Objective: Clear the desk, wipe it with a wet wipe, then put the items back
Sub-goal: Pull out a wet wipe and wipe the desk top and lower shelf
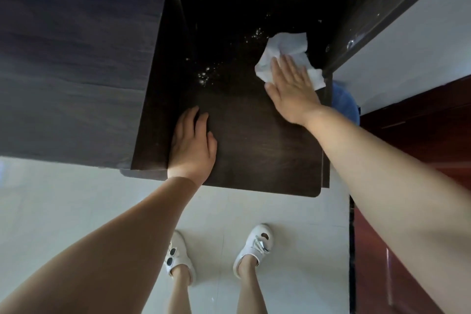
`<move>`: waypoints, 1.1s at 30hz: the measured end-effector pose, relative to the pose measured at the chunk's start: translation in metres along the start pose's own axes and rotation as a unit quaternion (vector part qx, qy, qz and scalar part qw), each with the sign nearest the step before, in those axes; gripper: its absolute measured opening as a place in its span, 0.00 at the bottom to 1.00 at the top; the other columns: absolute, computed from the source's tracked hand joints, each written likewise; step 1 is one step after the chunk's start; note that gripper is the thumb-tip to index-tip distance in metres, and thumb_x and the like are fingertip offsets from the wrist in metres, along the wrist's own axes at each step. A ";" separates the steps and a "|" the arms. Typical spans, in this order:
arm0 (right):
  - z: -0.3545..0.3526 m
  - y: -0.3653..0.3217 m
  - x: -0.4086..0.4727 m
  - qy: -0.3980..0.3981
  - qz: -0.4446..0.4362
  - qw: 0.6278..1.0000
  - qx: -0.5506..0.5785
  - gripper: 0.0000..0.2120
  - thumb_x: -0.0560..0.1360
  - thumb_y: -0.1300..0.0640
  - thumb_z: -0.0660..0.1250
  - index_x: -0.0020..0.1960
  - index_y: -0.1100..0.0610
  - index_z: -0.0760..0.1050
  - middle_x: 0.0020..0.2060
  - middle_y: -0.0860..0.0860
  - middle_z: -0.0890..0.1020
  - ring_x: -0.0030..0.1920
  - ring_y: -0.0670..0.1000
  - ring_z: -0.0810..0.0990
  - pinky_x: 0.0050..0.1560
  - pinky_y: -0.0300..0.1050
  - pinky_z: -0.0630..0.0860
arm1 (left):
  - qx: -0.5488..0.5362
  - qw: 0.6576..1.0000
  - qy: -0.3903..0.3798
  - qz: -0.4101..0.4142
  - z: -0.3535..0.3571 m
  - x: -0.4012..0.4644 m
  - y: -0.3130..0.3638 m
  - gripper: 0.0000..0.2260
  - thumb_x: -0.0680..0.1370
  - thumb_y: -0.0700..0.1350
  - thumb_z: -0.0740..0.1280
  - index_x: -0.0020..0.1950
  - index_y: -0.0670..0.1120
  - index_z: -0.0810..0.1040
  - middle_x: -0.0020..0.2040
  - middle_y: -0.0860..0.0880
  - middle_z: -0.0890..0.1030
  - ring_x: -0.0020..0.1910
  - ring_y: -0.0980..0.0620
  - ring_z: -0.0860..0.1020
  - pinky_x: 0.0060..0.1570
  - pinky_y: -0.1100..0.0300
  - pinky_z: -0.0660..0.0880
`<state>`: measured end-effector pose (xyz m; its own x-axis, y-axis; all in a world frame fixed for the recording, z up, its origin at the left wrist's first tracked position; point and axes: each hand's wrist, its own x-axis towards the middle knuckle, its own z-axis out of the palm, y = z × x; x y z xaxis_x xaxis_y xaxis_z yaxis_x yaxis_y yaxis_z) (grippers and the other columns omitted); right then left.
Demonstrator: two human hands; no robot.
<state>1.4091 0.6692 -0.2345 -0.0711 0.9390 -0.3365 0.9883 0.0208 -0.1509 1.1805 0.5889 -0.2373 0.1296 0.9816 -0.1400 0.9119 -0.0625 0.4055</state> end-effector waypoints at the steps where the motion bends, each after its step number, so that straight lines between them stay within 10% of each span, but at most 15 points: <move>1: 0.005 -0.006 -0.011 0.002 0.009 1.000 0.009 0.28 0.80 0.45 0.41 0.75 0.55 0.36 0.76 0.54 0.39 0.75 0.50 0.36 0.75 0.51 0.37 | 0.002 1.000 -0.001 0.001 0.000 0.000 0.000 0.18 0.79 0.44 0.56 0.69 0.41 0.65 0.72 0.41 0.62 0.72 0.43 0.57 0.70 0.50 0.57; 10: 0.051 -0.001 -0.152 -0.016 -0.172 0.982 -0.071 0.29 0.80 0.42 0.36 0.75 0.57 0.50 0.74 0.55 0.59 0.75 0.53 0.52 0.74 0.57 0.52 | -0.003 1.000 -0.005 0.000 -0.003 -0.001 0.002 0.18 0.78 0.42 0.57 0.68 0.39 0.66 0.71 0.40 0.64 0.71 0.41 0.59 0.69 0.48 0.59; 17: 0.027 0.010 -0.078 0.011 0.062 0.998 -0.005 0.31 0.79 0.43 0.40 0.75 0.58 0.37 0.76 0.56 0.40 0.75 0.52 0.37 0.75 0.51 0.36 | -0.002 1.000 0.000 0.007 -0.002 0.001 0.001 0.18 0.78 0.42 0.57 0.67 0.38 0.66 0.71 0.39 0.63 0.71 0.40 0.59 0.70 0.48 0.58; 22: 0.072 -0.059 -0.179 0.005 -0.048 0.999 0.001 0.30 0.80 0.43 0.38 0.74 0.62 0.51 0.74 0.60 0.55 0.75 0.58 0.51 0.72 0.55 0.49 | -0.004 1.000 -0.002 0.007 -0.004 -0.001 0.002 0.22 0.77 0.46 0.50 0.65 0.37 0.68 0.68 0.36 0.67 0.68 0.37 0.64 0.67 0.46 0.62; 26: 0.043 -0.053 -0.102 0.003 -0.137 0.990 -0.014 0.31 0.79 0.41 0.38 0.75 0.58 0.46 0.76 0.56 0.49 0.76 0.54 0.45 0.75 0.51 0.39 | 0.001 1.000 0.005 0.014 -0.001 0.001 0.000 0.23 0.75 0.47 0.49 0.64 0.36 0.69 0.66 0.35 0.69 0.66 0.36 0.66 0.66 0.45 0.64; 33: -0.012 -0.007 0.061 0.103 0.230 0.961 0.112 0.29 0.81 0.46 0.42 0.75 0.61 0.39 0.76 0.58 0.42 0.76 0.54 0.39 0.74 0.48 0.37 | 0.005 0.999 0.036 0.023 0.006 0.003 -0.005 0.20 0.75 0.46 0.52 0.62 0.38 0.70 0.65 0.37 0.71 0.65 0.40 0.65 0.63 0.45 0.67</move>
<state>1.3996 0.7300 -0.2431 0.4170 0.8798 -0.2283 0.8534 -0.4654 -0.2348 1.1791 0.5908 -0.2454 0.1439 0.9880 -0.0566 0.9097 -0.1095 0.4005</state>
